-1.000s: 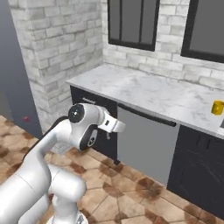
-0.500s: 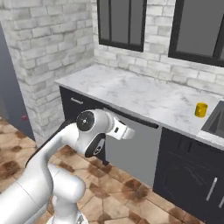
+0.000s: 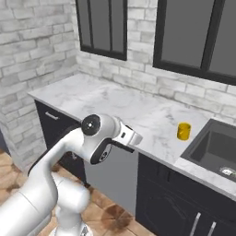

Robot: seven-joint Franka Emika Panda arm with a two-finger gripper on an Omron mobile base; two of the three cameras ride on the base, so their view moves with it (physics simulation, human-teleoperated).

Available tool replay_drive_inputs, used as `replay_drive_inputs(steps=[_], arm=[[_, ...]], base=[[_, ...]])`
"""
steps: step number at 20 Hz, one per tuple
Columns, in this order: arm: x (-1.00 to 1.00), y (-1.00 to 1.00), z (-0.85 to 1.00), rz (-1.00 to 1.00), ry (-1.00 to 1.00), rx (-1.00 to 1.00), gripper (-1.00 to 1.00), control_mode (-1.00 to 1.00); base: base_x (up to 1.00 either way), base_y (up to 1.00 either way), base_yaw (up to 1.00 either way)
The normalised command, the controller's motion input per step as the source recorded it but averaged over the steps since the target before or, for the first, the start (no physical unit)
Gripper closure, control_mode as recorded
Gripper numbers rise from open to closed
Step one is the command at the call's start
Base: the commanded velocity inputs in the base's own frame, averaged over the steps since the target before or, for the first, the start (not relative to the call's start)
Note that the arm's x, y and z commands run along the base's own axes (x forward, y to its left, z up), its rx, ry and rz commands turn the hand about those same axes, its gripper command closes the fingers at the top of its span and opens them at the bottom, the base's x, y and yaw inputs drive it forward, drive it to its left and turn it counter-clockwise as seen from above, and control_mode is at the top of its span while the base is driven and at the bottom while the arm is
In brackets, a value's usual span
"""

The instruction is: Clear the mugs and bowl far away from the sink.

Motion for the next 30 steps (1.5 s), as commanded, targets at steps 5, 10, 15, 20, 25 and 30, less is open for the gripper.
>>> replay_drive_inputs(steps=[5, 10, 15, 20, 25, 30], arm=[[0.0, 0.0, 0.0, 0.0, 0.0, 0.0, -1.0, 1.0], [0.0, 0.0, 0.0, 0.0, 0.0, 0.0, -1.0, 1.0], [0.3, -0.09, 0.0, 0.01, 0.16, 0.0, -1.0, -1.0], [0.37, -0.03, -0.01, 0.08, 0.36, 0.0, -1.0, -1.0], [0.31, -0.27, -0.39, 0.04, 0.34, 0.03, -1.0, -1.0], [0.16, -0.35, -0.62, 0.0, 0.23, 0.09, -1.0, -1.0]], base=[[0.51, -0.58, -0.07], [0.07, -0.62, -0.01], [0.04, -0.04, 0.0], [0.0, 0.0, 0.0], [0.0, 0.0, 0.0], [0.0, 0.0, 0.0]])
